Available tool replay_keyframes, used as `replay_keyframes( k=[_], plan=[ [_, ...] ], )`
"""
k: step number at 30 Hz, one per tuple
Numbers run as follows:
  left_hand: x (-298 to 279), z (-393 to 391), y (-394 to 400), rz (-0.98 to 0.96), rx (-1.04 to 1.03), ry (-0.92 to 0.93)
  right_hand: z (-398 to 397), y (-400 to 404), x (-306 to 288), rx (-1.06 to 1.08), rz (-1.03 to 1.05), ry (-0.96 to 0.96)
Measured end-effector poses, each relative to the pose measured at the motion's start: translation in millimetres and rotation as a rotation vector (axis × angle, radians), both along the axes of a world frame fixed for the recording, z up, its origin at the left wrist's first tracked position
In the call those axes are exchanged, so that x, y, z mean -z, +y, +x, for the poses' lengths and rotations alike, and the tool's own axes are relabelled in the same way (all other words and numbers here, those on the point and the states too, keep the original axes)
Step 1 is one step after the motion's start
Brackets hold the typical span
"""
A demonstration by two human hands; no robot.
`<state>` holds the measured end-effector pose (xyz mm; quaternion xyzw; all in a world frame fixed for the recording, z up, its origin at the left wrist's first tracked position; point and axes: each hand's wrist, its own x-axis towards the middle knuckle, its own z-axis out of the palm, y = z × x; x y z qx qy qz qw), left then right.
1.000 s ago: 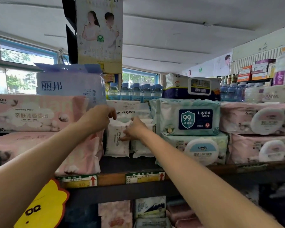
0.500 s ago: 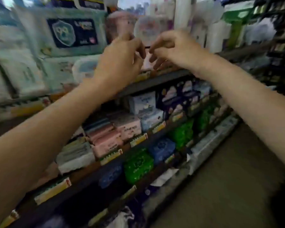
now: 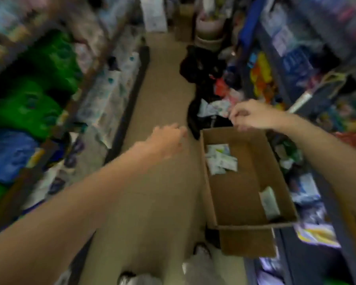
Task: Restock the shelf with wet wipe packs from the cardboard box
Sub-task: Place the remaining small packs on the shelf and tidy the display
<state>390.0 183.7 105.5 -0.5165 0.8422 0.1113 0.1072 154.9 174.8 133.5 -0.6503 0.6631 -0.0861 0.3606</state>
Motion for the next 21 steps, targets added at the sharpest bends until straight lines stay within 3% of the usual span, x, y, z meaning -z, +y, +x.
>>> replay_keyframes(
  k=[4,6,10,15,17,19,21],
  plan=[
    [83.3,-114.1,8.8,0.198,0.088,0.019,-113.3,37.2,105.3,0.272,0.267,-0.013],
    [125.1,-156.5,13.1,0.238,0.152,0.012,-142.0,53.4,160.8,0.301,0.364,0.038],
    [207.0,-215.8,11.0,0.326,0.161,0.014,-168.1,63.7,272.8,0.159,0.555,0.231],
    [285.8,-240.4,11.4,0.44,0.152,0.138,-211.1,65.8,384.9,0.062,0.469,0.639],
    [308.7,-234.9,10.9,0.443,0.116,0.222,-212.8,68.8,407.0,-0.146,0.496,0.796],
    [325.0,-226.1,8.3,0.448,0.022,0.292,-207.8,69.5,419.7,-0.292,0.538,0.803],
    [331.8,-221.5,2.3,0.481,-0.04,0.305,-190.9,66.1,419.9,-0.223,0.589,0.59]
  ],
)
